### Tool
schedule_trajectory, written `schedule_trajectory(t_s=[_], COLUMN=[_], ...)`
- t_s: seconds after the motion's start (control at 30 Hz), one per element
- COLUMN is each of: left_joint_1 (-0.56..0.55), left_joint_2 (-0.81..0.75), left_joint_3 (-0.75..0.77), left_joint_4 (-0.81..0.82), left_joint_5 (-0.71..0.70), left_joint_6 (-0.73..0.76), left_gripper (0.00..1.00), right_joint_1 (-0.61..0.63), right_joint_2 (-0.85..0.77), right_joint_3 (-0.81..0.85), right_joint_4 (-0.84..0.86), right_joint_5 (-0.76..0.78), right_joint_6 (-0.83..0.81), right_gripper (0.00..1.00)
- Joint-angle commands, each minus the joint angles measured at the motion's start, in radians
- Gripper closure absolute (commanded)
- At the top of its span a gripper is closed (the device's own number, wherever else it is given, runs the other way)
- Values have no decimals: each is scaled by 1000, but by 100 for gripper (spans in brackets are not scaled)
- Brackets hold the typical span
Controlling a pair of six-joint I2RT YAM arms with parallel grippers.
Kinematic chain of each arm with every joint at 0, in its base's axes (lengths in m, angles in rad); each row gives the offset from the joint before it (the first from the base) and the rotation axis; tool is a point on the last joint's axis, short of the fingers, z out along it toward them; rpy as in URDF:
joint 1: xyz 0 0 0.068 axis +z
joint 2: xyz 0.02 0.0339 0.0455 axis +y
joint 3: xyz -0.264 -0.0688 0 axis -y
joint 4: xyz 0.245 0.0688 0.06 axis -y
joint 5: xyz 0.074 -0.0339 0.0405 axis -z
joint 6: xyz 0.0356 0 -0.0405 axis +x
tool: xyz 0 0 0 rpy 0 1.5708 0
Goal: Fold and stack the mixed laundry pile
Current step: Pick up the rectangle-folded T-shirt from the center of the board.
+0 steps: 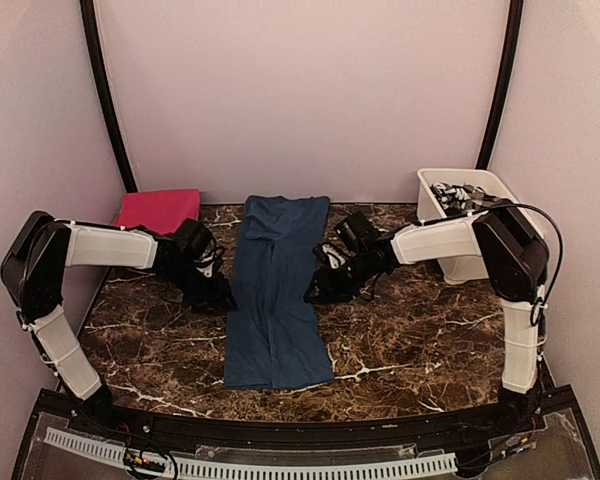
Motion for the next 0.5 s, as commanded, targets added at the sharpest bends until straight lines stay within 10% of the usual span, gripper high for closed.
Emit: schedule_trajectory(t_s=[0.0, 0.33, 0.47], left_joint_1=[-45, -68, -68], left_joint_2=[-17, -2, -32], left_joint_3=[-30, -44, -97], left_joint_4=[113, 80, 81], left_joint_5=[28, -23, -19], left_joint_6=[-50, -87, -96], left_gripper=[53, 76, 93], right_joint_1=[7, 0, -10], right_joint_2=[34, 1, -73], right_joint_3=[-14, -157, -267], right_joint_4=[103, 192, 227], right_joint_5=[-42, -39, -9], right_joint_6=[52, 112, 133], right_gripper=[59, 100, 100])
